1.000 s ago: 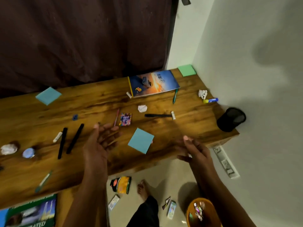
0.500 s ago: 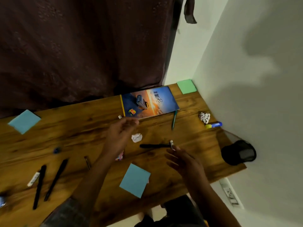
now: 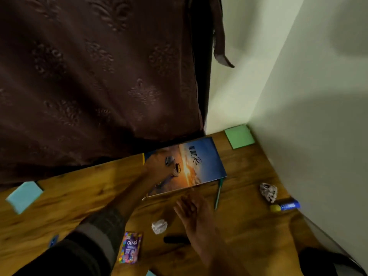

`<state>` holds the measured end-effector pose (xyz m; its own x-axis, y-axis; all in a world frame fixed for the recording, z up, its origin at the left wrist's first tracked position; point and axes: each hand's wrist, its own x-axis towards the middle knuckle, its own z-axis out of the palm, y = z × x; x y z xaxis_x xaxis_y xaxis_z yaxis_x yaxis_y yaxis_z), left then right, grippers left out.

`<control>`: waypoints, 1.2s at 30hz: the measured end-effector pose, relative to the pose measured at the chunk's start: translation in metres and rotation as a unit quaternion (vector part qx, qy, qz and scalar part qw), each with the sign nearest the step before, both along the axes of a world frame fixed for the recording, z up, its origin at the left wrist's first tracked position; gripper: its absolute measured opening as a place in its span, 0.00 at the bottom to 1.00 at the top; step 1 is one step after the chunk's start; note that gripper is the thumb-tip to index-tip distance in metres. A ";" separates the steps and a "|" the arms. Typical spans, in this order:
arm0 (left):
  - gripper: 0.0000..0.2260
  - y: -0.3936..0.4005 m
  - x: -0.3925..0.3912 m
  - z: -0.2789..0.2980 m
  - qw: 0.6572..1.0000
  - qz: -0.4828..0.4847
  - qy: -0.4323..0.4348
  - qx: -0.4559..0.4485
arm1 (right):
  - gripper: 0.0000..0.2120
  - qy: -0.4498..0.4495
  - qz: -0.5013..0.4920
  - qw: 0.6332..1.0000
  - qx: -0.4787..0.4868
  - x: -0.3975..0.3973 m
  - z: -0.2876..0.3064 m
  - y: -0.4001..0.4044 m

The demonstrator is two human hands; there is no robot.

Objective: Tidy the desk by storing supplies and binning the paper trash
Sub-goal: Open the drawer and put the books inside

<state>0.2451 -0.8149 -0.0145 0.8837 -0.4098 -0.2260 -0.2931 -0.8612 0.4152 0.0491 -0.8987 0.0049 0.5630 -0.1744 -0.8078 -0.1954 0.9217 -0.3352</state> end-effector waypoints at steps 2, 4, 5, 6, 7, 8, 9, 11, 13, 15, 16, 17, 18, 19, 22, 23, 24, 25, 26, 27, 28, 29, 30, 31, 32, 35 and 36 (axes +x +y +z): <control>0.19 -0.012 0.020 -0.016 0.998 -0.030 -0.003 0.047 | 0.13 0.004 0.015 1.000 0.016 0.008 -0.010 -0.001; 0.33 -0.019 0.034 -0.025 0.996 -0.045 -0.005 0.076 | 0.12 0.009 0.025 0.999 0.027 0.015 -0.009 -0.001; 0.38 -0.021 0.042 -0.031 0.996 -0.050 -0.003 0.079 | 0.12 0.007 0.027 0.999 0.032 0.020 -0.009 -0.002; 0.42 -0.024 0.047 -0.033 0.996 -0.047 0.012 0.076 | 0.12 0.004 0.027 0.999 0.034 0.023 -0.011 -0.003; 0.45 -0.026 0.052 -0.035 0.996 -0.046 0.024 0.071 | 0.12 0.002 0.028 0.999 0.034 0.027 -0.013 -0.004; 0.45 -0.027 0.054 -0.034 0.996 -0.048 0.030 0.066 | 0.14 0.002 0.029 0.999 0.030 0.030 -0.014 -0.004; 0.43 -0.028 0.055 -0.036 0.996 -0.050 0.027 0.064 | 0.15 0.004 0.029 0.999 0.026 0.033 -0.017 -0.005; 0.41 -0.028 0.056 -0.041 0.997 -0.050 -0.011 0.062 | 0.19 0.002 0.031 0.999 0.025 0.039 -0.020 -0.008; 0.46 -0.027 0.055 -0.041 0.996 -0.043 -0.037 0.068 | 0.18 -0.004 0.036 0.999 0.025 0.044 -0.020 -0.011; 0.45 -0.028 0.058 -0.039 0.995 -0.030 -0.032 0.087 | 0.15 -0.009 0.040 0.999 0.028 0.046 -0.019 -0.015; 0.42 -0.030 0.059 -0.035 0.994 -0.022 -0.031 0.102 | 0.13 -0.007 0.042 0.999 0.030 0.047 -0.018 -0.017; 0.39 -0.033 0.060 -0.031 0.993 -0.008 -0.036 0.113 | 0.13 -0.003 0.043 0.999 0.032 0.048 -0.018 -0.018; 0.36 -0.035 0.060 -0.027 0.992 0.007 -0.045 0.120 | 0.12 0.001 0.044 0.999 0.032 0.049 -0.020 -0.018; 0.32 -0.035 0.060 -0.021 0.992 0.025 -0.055 0.108 | 0.12 0.006 0.045 0.999 0.027 0.049 -0.020 -0.017; 0.16 -0.031 0.050 0.007 0.995 0.041 -0.088 -0.007 | 0.13 0.022 0.059 0.998 -0.005 0.051 -0.022 -0.011; 0.13 -0.030 0.044 0.019 0.995 0.036 -0.089 -0.037 | 0.15 0.020 0.065 0.998 -0.016 0.052 -0.023 -0.009; 0.12 -0.028 0.038 0.032 0.994 0.029 -0.090 -0.060 | 0.18 0.019 0.067 0.997 -0.029 0.052 -0.022 -0.007; 0.13 -0.026 0.031 0.044 0.992 0.017 -0.092 -0.081 | 0.21 0.023 0.069 0.996 -0.041 0.053 -0.021 -0.005; 0.13 -0.023 0.022 0.058 0.989 0.005 -0.095 -0.110 | 0.23 0.026 0.074 0.996 -0.053 0.052 -0.022 -0.004; 0.13 -0.018 0.012 0.071 0.985 -0.004 -0.093 -0.143 | 0.22 0.025 0.084 0.994 -0.066 0.052 -0.020 -0.003; 0.12 -0.013 0.001 0.082 0.981 -0.008 -0.084 -0.177 | 0.20 0.021 0.099 0.992 -0.081 0.051 -0.018 -0.003; 0.12 -0.005 -0.011 0.093 0.976 -0.005 -0.078 -0.205 | 0.15 0.017 0.118 0.988 -0.096 0.049 -0.013 -0.003; 0.11 0.005 -0.024 0.103 0.969 0.002 -0.075 -0.234 | 0.10 0.015 0.132 0.985 -0.113 0.045 -0.008 -0.005; 0.11 0.017 -0.037 0.113 0.962 0.010 -0.073 -0.264 | 0.07 0.011 0.140 0.981 -0.137 0.040 0.000 -0.005; 0.11 0.029 -0.047 0.121 0.953 0.018 -0.070 -0.293 | 0.07 0.001 0.140 0.976 -0.169 0.034 0.005 -0.005; 0.11 0.069 -0.075 0.143 0.926 0.021 -0.062 -0.373 | 0.10 -0.045 0.103 0.957 -0.268 0.012 0.019 0.007; 0.12 0.086 -0.085 0.149 0.915 0.032 -0.058 -0.399 | 0.09 -0.053 0.099 0.948 -0.299 0.004 0.026 0.016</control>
